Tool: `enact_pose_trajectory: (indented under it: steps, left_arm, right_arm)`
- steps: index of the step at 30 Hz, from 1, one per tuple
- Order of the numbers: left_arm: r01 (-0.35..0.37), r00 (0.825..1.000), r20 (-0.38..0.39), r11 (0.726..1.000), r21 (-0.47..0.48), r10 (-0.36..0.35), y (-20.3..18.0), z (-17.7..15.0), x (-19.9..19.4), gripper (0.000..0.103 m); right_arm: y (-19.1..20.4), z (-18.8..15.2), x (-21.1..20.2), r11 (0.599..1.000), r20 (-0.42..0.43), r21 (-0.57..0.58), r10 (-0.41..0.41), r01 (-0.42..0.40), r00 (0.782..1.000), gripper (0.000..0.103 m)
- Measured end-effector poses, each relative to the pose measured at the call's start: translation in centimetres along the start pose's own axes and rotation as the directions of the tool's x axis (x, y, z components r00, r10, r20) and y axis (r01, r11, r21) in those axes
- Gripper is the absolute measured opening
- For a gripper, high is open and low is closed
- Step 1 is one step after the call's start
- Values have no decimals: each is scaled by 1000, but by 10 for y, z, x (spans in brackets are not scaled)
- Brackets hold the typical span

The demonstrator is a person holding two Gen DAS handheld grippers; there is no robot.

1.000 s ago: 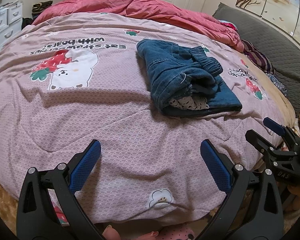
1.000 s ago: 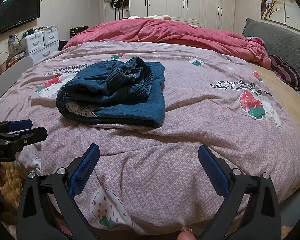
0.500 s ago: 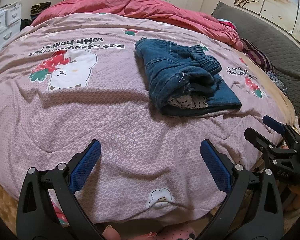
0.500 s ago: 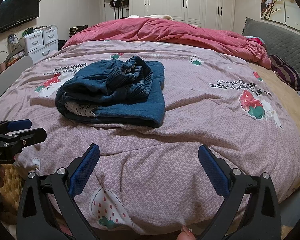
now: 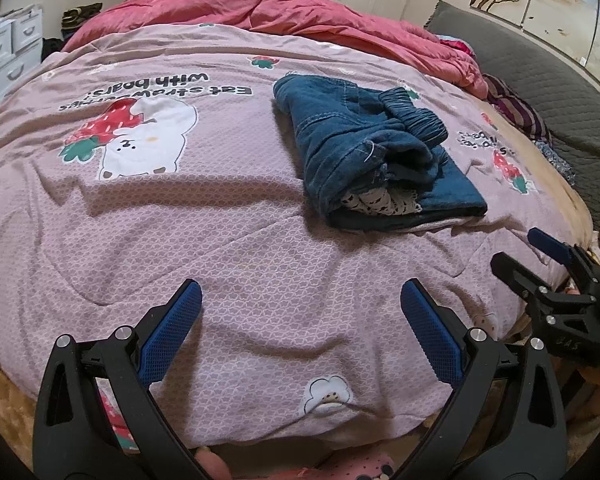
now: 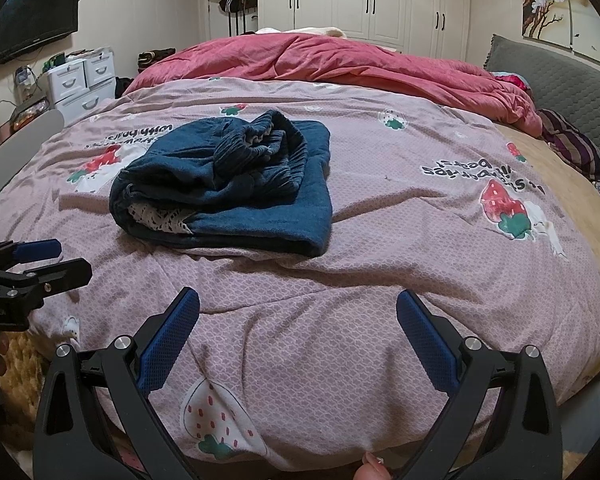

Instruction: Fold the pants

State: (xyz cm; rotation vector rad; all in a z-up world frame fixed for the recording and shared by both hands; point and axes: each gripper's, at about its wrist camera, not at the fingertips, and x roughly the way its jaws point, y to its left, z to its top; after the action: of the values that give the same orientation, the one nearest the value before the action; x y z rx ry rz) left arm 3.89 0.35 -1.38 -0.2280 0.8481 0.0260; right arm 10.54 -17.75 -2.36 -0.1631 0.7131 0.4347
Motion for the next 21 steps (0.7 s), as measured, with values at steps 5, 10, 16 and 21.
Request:
enact_pose_trajectory:
  steps: [5,10,16,21]
  left_arm:
    - [16,1000,12,1000,2,-16,0,2,-2,94]
    - [29,999,32,1000,2,-29,0,5,-5,94]
    - [52,997,52,998,-42,-50,20,15,-8,94]
    - [-95,995,-11,992,-87,94,69,44,6,94]
  right_arm:
    - [-1,1,3,1000,-9,5,-5,5,1000,98]
    - [-3,3,8,1000,-24,15,-13,14,1000,98]
    - [-31,16,17,995,-56,90,-48,53,997,98]
    - [-108,45,25,970,-60,177,-160,168,985,98]
